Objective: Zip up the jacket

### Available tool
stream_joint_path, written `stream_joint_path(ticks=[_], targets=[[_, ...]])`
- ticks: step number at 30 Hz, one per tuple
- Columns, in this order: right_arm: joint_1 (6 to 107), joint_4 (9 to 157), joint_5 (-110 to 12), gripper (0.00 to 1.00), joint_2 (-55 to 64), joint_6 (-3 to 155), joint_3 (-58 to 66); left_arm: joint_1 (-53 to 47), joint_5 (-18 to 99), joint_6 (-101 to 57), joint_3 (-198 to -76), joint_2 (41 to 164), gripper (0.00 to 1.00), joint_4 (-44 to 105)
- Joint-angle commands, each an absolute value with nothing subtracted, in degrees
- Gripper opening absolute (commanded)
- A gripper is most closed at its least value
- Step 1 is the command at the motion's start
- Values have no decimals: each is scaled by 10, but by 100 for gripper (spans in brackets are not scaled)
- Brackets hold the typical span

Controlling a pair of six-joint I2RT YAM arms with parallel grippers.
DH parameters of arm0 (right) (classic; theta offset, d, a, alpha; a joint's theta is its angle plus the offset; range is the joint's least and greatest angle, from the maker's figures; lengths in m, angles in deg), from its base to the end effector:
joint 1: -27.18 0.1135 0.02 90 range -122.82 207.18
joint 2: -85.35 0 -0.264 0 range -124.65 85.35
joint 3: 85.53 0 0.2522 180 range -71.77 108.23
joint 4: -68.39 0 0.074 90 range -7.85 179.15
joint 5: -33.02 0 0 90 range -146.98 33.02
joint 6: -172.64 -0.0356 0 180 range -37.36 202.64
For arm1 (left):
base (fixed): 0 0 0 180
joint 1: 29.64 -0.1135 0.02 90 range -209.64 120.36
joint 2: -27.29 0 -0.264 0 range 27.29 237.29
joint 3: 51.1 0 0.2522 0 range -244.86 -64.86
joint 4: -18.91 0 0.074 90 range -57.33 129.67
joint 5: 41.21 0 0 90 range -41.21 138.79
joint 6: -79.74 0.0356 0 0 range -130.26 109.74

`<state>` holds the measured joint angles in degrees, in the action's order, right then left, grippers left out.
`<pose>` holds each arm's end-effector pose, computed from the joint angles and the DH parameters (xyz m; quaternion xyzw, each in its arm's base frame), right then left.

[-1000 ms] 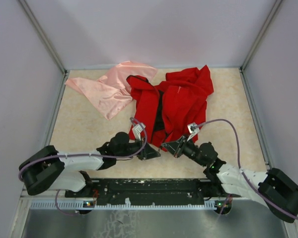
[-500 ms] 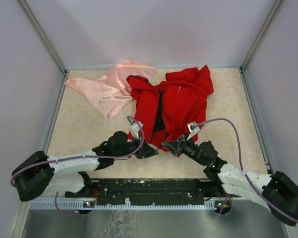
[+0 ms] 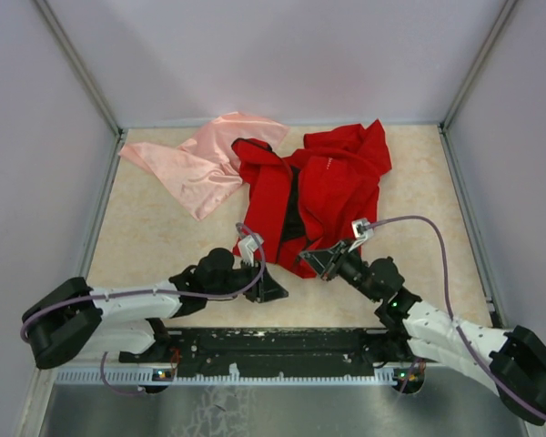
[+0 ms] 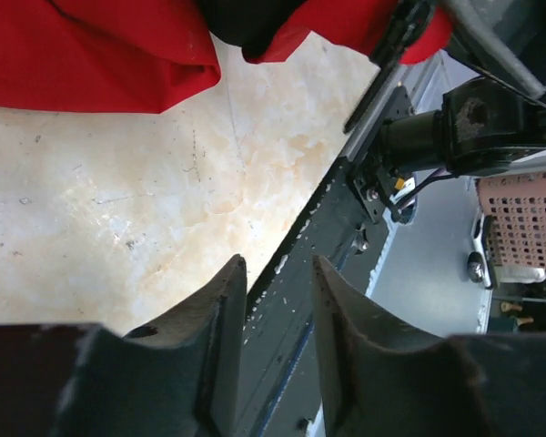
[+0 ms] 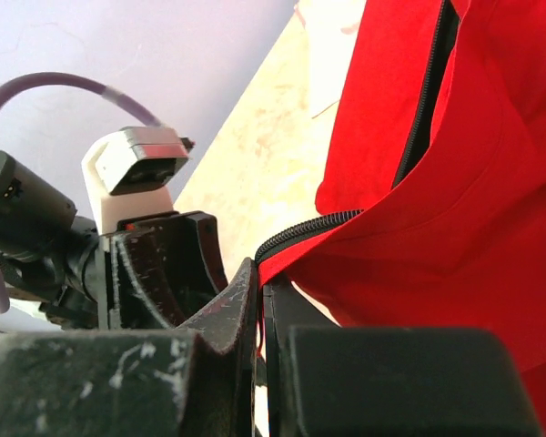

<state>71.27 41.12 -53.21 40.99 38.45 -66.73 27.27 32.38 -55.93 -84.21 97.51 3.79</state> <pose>0.1192 0.1187 0.1925 -0.0230 0.6961 0.5159 0.4987 0.1183 -0.1999 0.1693 0.1598 0.8087 -0.5059 0.2539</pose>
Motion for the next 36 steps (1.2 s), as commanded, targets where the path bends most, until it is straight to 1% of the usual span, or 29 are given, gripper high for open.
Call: stream_joint_path(ticks=[1, 5, 11, 16, 22, 24, 26, 28, 31, 36], targets=[[707, 403, -561, 0, 433, 395, -644, 277, 349, -527, -826, 918, 46, 48], [704, 434, -557, 0, 449, 411, -640, 276, 405, -502, -835, 880, 56, 112], [694, 475, -548, 0, 468, 432, -639, 275, 505, -463, -875, 857, 66, 212], [681, 481, -543, 0, 474, 436, -650, 271, 595, -449, -957, 912, 68, 349], [679, 474, -537, 0, 470, 443, -656, 267, 662, -422, -1054, 1016, 70, 431], [679, 474, -537, 0, 473, 444, -660, 264, 675, -415, -1076, 1046, 74, 437], [679, 473, -538, 0, 477, 444, -664, 257, 680, -409, -1093, 1079, 75, 438], [679, 472, -539, 0, 482, 443, -669, 242, 675, -404, -1105, 1101, 76, 435], [679, 471, -540, 0, 488, 441, -677, 214, 637, -395, -1111, 1123, 75, 413], [678, 479, -548, 0, 497, 443, -682, 201, 617, -381, -1141, 1165, 74, 409]])
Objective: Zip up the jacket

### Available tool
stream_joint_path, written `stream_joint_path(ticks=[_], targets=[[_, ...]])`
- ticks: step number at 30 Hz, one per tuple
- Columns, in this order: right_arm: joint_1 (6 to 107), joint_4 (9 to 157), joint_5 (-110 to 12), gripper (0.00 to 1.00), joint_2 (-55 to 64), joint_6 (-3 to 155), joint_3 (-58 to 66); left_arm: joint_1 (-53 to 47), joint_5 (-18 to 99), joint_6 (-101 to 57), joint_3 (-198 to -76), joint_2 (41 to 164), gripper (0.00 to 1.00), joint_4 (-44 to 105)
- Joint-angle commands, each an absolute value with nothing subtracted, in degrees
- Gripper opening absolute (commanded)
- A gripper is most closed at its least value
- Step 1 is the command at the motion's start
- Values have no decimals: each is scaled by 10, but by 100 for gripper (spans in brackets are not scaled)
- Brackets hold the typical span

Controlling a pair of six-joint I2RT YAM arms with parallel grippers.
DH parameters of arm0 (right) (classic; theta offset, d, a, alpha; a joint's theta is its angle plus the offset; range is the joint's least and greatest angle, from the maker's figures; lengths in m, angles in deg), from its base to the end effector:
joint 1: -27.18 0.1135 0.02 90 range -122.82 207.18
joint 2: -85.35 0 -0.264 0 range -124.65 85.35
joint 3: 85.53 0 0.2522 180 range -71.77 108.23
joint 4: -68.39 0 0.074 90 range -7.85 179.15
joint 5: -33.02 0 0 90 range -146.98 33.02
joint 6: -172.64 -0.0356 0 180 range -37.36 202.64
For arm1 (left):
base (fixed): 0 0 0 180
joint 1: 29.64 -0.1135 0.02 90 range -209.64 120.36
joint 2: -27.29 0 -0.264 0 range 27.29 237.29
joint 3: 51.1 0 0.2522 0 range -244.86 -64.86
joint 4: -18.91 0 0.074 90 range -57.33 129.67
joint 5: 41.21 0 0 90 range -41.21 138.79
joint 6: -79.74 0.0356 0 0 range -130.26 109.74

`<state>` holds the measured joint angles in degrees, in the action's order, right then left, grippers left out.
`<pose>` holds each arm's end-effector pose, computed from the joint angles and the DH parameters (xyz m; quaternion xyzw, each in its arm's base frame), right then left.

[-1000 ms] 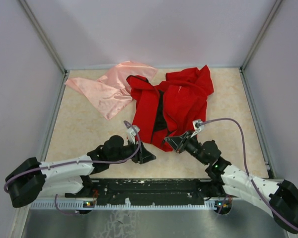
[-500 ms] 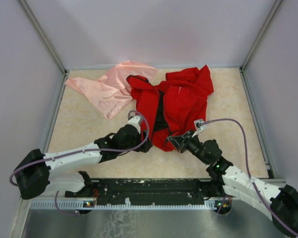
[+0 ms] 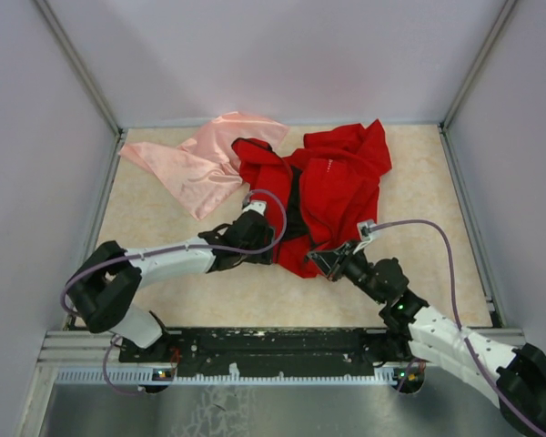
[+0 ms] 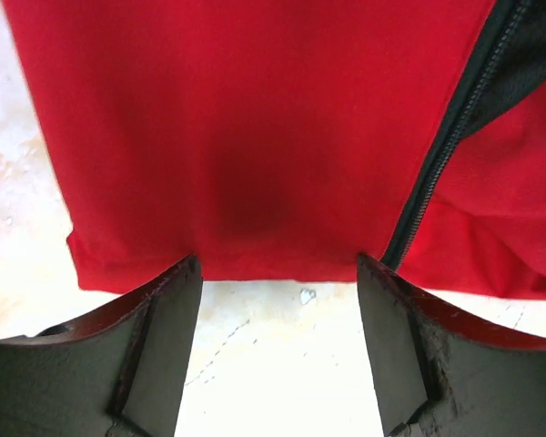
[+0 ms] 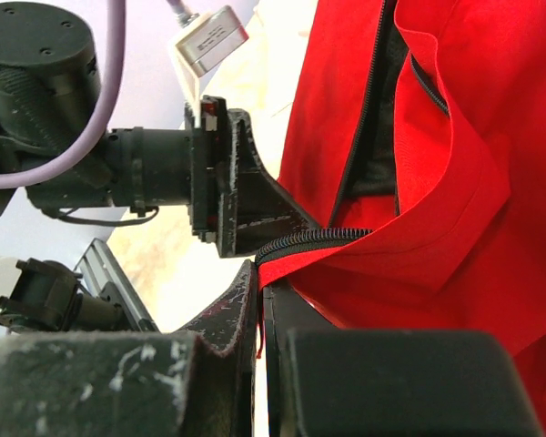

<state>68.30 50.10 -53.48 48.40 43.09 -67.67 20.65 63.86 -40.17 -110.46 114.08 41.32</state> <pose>0.1168 0.1048 0.1882 -0.0312 0.7113 0.4708 0.5209 0.1981 -0.2241 0.1781 0.1204 0.9244 -0.1250 0.3397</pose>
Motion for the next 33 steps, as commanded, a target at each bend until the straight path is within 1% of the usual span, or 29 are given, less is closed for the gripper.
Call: stream_joint_path(ticks=[1, 12, 15, 18, 24, 27, 30, 32, 33], targets=[[678, 480, -549, 0, 497, 444, -682, 199, 614, -380, -1148, 1173, 74, 410], [678, 474, -552, 0, 474, 445, -681, 195, 599, -376, -1184, 1246, 73, 422], [677, 474, -553, 0, 465, 445, -679, 194, 603, -377, -1189, 1257, 70, 429], [678, 474, -552, 0, 458, 444, -677, 193, 600, -378, -1186, 1244, 61, 436], [677, 476, -552, 0, 459, 444, -676, 193, 604, -375, -1167, 1195, 34, 444], [677, 478, -553, 0, 459, 444, -675, 193, 600, -376, -1165, 1172, 28, 456], [677, 479, -554, 0, 458, 445, -675, 193, 603, -374, -1154, 1144, 16, 452], [677, 479, -555, 0, 457, 444, -675, 190, 601, -373, -1150, 1133, 10, 456], [677, 480, -553, 0, 456, 445, -674, 189, 598, -374, -1150, 1127, 9, 461]])
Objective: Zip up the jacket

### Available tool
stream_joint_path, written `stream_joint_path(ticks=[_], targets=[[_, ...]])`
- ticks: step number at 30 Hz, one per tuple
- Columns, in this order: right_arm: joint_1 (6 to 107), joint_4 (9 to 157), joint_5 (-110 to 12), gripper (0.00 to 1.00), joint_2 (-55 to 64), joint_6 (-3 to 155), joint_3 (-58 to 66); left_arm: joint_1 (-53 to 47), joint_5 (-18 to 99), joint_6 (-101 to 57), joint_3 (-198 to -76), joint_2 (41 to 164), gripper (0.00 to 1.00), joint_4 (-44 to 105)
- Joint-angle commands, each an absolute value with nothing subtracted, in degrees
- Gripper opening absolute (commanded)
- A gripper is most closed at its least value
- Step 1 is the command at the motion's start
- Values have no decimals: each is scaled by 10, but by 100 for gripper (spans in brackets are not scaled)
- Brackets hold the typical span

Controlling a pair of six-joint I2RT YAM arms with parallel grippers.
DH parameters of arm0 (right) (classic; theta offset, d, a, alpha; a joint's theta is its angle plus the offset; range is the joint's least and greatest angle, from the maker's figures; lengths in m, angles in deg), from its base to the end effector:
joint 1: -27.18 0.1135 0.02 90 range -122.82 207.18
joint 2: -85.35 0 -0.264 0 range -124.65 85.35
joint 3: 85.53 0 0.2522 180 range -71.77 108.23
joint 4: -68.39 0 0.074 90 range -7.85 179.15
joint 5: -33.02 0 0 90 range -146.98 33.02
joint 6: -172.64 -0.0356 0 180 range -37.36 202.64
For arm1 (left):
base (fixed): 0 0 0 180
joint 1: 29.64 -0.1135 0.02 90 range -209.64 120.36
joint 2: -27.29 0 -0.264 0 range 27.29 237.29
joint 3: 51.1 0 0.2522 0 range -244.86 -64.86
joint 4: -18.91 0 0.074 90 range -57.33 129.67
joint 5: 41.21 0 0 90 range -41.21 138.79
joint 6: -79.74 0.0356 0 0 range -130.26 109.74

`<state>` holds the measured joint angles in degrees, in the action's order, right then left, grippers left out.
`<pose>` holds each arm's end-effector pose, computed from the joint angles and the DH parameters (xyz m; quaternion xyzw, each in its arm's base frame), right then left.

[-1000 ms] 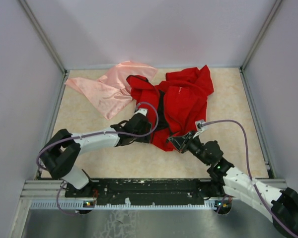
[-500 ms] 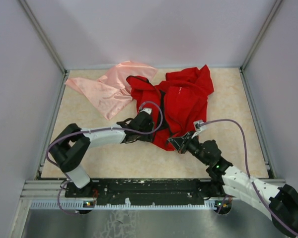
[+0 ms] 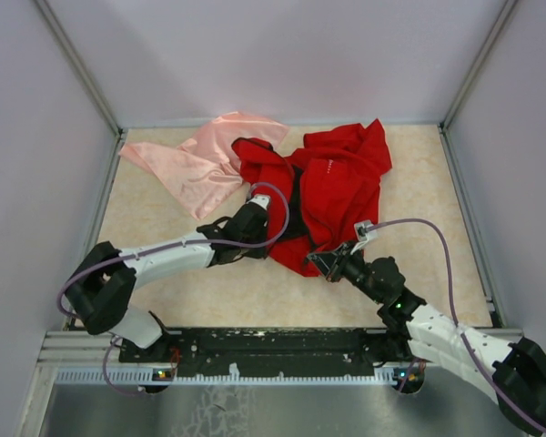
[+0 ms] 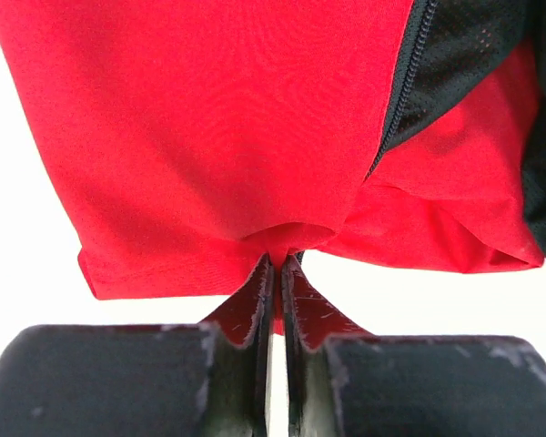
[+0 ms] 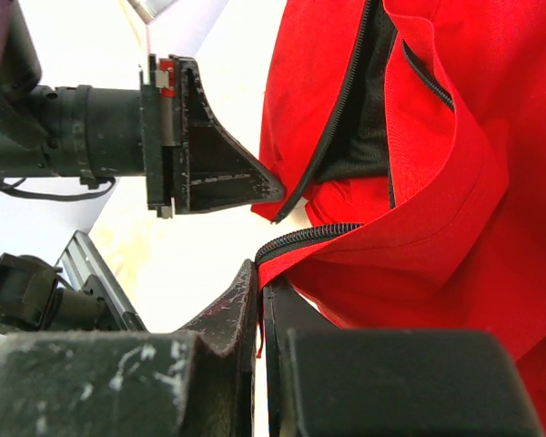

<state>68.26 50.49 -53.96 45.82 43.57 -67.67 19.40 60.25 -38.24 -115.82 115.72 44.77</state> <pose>0.1194 0.1066 0.1812 -0.0308 0.7293 0.4546 0.5104 0.2114 -0.2327 0.1931 0.1367 0.9243 -0.1408 0.3274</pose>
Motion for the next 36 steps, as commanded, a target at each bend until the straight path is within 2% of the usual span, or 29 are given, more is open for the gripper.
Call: stream_joint_path(ticks=[1, 4, 10, 15, 23, 36], targets=[[676, 480, -553, 0, 456, 444, -673, 189, 593, -374, -1150, 1122, 7, 464], [676, 482, -552, 0, 456, 444, -670, 188, 574, -378, -1141, 1090, 1, 467], [677, 479, -541, 0, 449, 445, -667, 189, 500, -400, -1088, 1004, 0, 439], [677, 449, -518, 0, 433, 439, -667, 188, 428, -433, -1011, 935, 0, 332], [677, 430, -497, 0, 432, 430, -665, 189, 399, -448, -951, 887, 0, 221], [677, 348, -451, 0, 428, 425, -671, 187, 377, -481, -815, 850, 0, -108]])
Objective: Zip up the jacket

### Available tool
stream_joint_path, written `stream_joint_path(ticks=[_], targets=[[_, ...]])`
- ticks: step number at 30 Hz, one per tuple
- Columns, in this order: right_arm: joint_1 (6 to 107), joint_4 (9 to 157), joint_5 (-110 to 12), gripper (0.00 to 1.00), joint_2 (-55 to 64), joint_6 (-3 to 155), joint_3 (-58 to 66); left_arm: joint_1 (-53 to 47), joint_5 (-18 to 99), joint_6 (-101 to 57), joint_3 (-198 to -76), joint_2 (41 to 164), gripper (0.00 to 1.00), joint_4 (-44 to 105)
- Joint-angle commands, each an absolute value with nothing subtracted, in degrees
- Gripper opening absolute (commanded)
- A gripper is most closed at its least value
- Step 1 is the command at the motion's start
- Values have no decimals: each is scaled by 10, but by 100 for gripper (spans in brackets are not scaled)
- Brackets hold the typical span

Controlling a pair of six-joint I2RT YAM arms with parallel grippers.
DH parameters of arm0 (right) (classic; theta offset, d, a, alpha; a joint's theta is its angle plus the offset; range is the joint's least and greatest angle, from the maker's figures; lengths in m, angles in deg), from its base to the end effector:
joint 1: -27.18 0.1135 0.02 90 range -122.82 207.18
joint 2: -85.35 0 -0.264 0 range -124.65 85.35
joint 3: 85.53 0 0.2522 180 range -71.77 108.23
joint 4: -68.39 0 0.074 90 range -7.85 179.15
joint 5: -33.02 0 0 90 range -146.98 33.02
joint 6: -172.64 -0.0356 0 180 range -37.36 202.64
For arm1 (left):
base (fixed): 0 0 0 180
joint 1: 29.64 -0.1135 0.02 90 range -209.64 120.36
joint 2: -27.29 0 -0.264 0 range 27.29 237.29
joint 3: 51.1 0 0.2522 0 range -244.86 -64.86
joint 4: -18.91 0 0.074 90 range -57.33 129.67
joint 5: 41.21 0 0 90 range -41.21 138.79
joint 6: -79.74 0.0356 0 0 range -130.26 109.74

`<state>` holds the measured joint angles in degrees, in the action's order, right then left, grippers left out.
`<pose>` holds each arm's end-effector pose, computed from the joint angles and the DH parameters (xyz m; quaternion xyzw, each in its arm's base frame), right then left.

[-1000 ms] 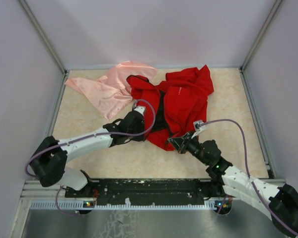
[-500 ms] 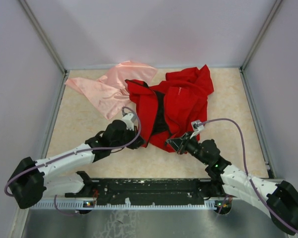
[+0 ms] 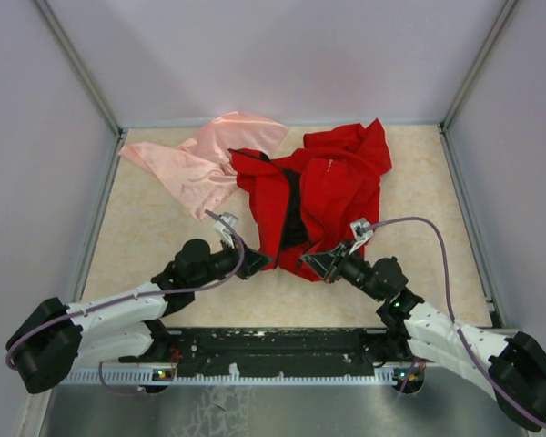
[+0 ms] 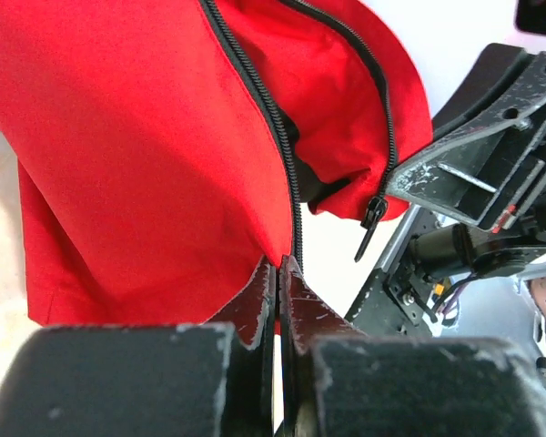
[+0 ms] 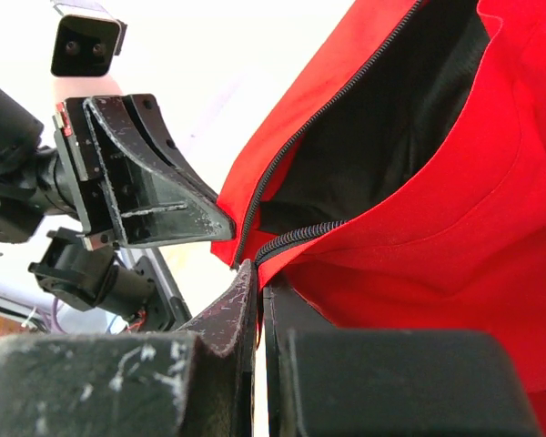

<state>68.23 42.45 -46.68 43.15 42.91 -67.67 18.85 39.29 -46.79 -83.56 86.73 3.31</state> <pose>0.1189 0.1120 0.1899 -0.0723 0.6936 0.5103 0.5033 0.1397 -0.1668 0.2049 0.1325 0.7614 -0.4738 0.4221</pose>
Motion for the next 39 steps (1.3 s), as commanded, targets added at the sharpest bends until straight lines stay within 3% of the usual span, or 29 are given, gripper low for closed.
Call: stream_joint_path(ticks=[1, 9, 39], targets=[[677, 342, -449, 0, 427, 423, -671, 188, 380, -481, -807, 847, 0, -128], [677, 284, -417, 0, 398, 420, -665, 188, 413, -481, -758, 854, 0, -295], [678, 123, -340, 0, 276, 397, -633, 188, 336, -523, -749, 991, 0, -509]])
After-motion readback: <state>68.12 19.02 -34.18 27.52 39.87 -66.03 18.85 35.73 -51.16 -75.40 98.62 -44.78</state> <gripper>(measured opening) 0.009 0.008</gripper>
